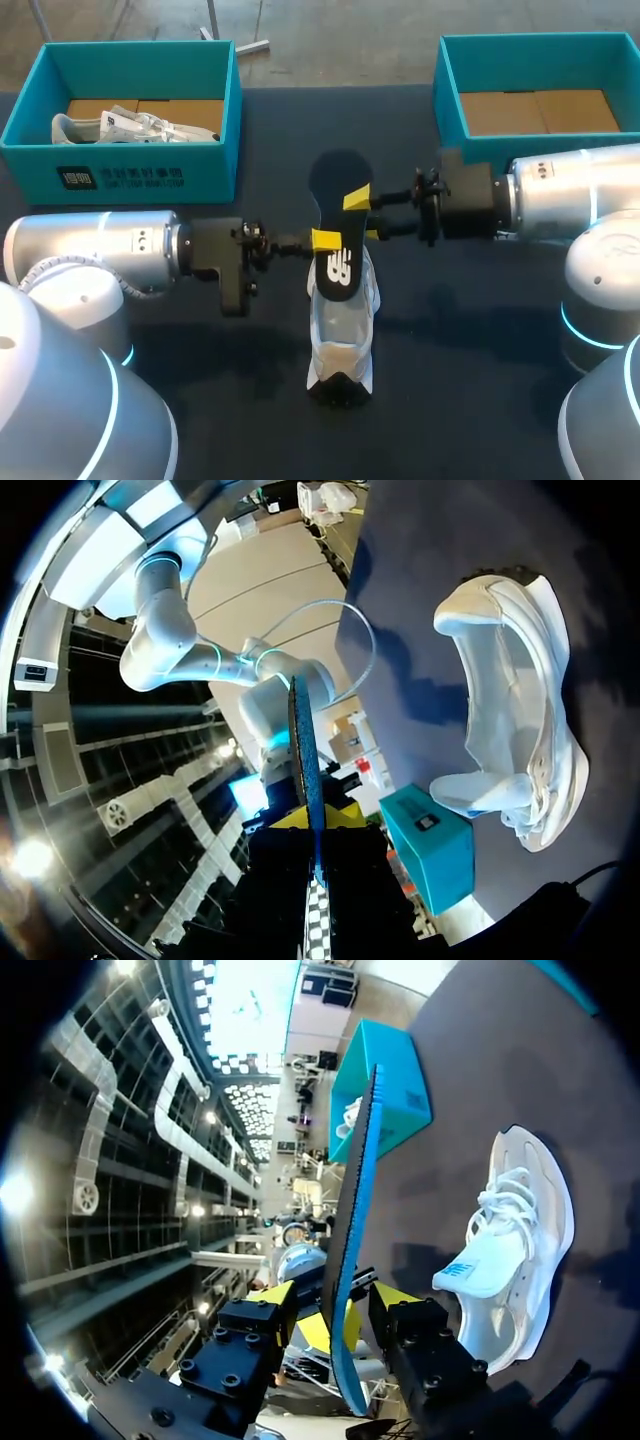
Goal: Take the shoe out of the shoebox, open the shoe tongue, remove and reinsert the insole, then place the shoe into the shoebox
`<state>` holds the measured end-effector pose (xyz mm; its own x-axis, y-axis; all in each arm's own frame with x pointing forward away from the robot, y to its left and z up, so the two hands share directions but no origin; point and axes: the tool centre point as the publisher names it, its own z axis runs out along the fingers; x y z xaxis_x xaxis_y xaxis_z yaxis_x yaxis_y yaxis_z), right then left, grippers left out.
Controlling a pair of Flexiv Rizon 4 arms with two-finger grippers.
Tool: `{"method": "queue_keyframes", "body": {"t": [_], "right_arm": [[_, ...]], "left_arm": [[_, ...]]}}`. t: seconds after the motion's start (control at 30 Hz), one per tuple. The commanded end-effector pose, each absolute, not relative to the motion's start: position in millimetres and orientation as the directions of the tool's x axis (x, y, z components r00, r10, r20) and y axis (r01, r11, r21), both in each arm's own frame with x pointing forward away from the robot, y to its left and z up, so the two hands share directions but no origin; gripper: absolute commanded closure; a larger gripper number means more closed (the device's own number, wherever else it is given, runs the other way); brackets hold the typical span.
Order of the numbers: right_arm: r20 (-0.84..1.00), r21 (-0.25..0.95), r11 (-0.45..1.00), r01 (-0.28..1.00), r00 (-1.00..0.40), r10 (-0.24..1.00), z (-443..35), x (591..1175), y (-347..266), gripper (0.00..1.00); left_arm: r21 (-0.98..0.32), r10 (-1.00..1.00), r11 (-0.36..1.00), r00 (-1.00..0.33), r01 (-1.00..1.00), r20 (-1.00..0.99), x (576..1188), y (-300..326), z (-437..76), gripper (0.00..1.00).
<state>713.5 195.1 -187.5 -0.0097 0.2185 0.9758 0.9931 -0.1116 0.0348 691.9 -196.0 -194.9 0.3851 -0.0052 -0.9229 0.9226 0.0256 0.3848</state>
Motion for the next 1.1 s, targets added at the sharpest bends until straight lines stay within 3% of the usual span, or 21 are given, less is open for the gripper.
{"method": "queue_keyframes", "body": {"t": [0.03,0.27,0.33,0.63,0.8,1.1], "right_arm": [[0.977,0.030,-0.118,0.993,-0.004,0.213,-188.9,713.2,199.6,0.57],[0.980,0.019,-0.118,0.993,0.005,0.198,-190.8,713.4,201.3,0.62],[0.982,0.017,-0.121,0.993,0.006,0.189,-191.6,713.9,201.4,0.68],[0.989,0.007,-0.147,0.989,0.015,0.150,-194.1,714.5,200.9,0.71],[0.990,0.002,-0.151,0.989,0.019,0.138,-195.2,715.8,201.4,0.83],[0.992,-0.004,-0.178,0.984,0.026,0.121,-196.0,714.1,198.2,0.72]], "left_arm": [[0.387,-0.005,0.037,0.387,0.921,-0.922,690.5,-199.4,-196.8,1.00],[0.386,-0.004,0.039,0.386,0.922,-0.922,690.5,-199.9,-198.0,1.00],[0.387,-0.002,0.040,0.388,0.921,-0.922,689.6,-199.9,-198.9,1.00],[0.391,-0.005,0.040,0.391,0.920,-0.920,687.2,-198.4,-199.0,1.00],[0.393,-0.005,0.045,0.394,0.918,-0.919,686.0,-197.5,-199.1,1.00],[0.400,0.001,0.049,0.400,0.915,-0.917,684.1,-195.7,-199.9,1.00]]}}
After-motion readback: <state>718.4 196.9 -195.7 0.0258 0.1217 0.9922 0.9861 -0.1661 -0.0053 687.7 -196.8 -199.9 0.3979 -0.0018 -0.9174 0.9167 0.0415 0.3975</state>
